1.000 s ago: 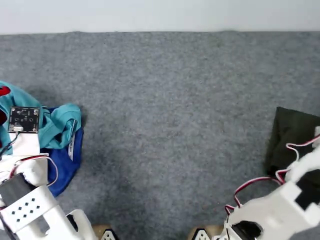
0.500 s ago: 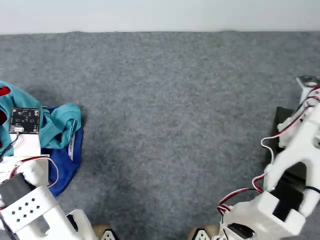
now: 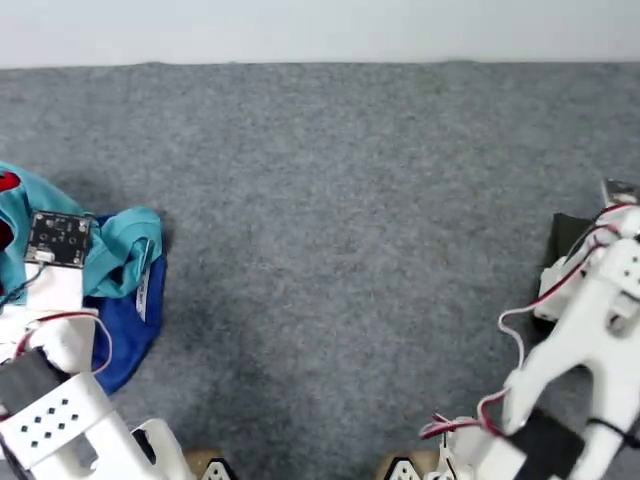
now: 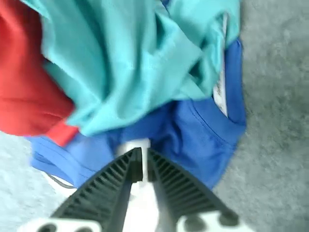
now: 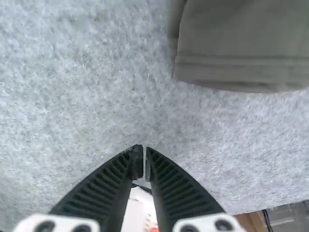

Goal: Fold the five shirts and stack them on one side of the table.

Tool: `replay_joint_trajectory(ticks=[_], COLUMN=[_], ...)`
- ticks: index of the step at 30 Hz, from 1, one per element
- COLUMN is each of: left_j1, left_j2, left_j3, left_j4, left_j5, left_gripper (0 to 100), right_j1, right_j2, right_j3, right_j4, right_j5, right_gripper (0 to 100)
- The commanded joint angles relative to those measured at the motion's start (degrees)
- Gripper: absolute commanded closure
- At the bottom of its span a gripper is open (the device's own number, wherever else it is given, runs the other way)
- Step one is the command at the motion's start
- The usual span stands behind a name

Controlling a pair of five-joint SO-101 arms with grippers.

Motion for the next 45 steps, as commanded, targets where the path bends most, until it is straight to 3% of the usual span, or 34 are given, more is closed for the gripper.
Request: replay_joint_trajectory(ticks=[1,8,15,23,27,31,36,45], left_j1=[0.00,0.00,-0.18,1.05,2.73,6.86,13.36,37.10], left_j2=[2.46,26.11,43.16,55.74,60.13,60.22,54.24,38.42], left_j3=[-7.43,-28.26,-48.31,-51.47,-51.56,-52.26,-56.75,-61.67], left_j4=[-1.41,1.23,5.36,0.00,-0.97,-0.62,2.99,3.16], left_j5=[-0.44,-0.62,1.41,2.37,2.99,3.08,6.95,15.47], left_gripper=[91,90,78,78,87,99,99,99], right_j1=[-0.57,-0.57,-0.48,-0.48,-0.40,-0.22,-0.22,-0.22], right_j2=[-6.02,-9.10,-9.54,-9.54,-9.54,-9.63,-9.63,-9.63], right_j3=[2.11,8.88,13.10,14.42,14.42,14.42,14.42,14.42], right_j4=[2.24,2.15,2.24,2.33,2.42,2.42,2.42,2.42], right_j5=[-1.32,-1.41,-1.41,-1.41,-1.32,-1.32,-1.32,-1.14], right_gripper=[99.0,99.0,99.0,99.0,99.0,99.0,99.0,99.0])
